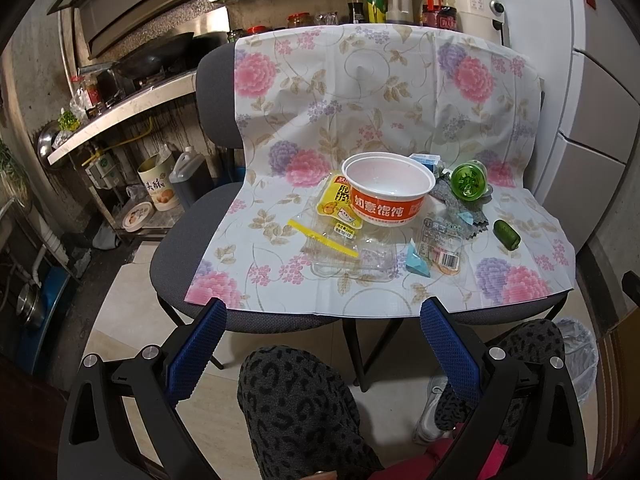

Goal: Collect trash

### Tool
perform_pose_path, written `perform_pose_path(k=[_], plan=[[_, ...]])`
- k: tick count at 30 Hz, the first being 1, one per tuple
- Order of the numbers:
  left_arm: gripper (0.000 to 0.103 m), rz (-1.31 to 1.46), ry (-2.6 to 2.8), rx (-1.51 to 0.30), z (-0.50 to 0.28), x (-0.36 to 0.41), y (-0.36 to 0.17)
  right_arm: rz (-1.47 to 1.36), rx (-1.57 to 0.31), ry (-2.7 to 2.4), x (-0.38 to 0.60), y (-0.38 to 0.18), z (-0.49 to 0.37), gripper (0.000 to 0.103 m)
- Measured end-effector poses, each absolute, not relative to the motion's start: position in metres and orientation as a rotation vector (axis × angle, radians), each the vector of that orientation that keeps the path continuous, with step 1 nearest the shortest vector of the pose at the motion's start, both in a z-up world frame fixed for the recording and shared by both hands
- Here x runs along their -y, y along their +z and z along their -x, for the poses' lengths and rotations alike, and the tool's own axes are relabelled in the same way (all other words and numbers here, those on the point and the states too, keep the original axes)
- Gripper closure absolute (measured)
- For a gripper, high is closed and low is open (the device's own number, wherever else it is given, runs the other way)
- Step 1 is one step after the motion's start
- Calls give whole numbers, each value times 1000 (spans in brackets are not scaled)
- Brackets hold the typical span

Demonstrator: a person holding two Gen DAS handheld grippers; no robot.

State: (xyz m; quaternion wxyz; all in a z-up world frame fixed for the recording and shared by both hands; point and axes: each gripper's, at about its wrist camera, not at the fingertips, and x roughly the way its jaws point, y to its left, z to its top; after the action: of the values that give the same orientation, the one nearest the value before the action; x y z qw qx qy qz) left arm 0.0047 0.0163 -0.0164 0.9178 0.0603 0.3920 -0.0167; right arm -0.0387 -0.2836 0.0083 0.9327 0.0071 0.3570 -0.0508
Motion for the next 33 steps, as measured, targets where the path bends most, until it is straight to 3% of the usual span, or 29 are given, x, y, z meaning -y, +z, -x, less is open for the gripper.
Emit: perform_pose_path(k=[14,24,33], plan=[[8,-121,-96,-804,-24,-1,-24,-27,-753,-83,291,-14,15,6],[8,-109,8,-833,-60,2,-60,-34,-694,13,282,-45,-23,6],[8,-162,23,-891,-88,6,-88,-56,-779,80,271,-80,-64,6]])
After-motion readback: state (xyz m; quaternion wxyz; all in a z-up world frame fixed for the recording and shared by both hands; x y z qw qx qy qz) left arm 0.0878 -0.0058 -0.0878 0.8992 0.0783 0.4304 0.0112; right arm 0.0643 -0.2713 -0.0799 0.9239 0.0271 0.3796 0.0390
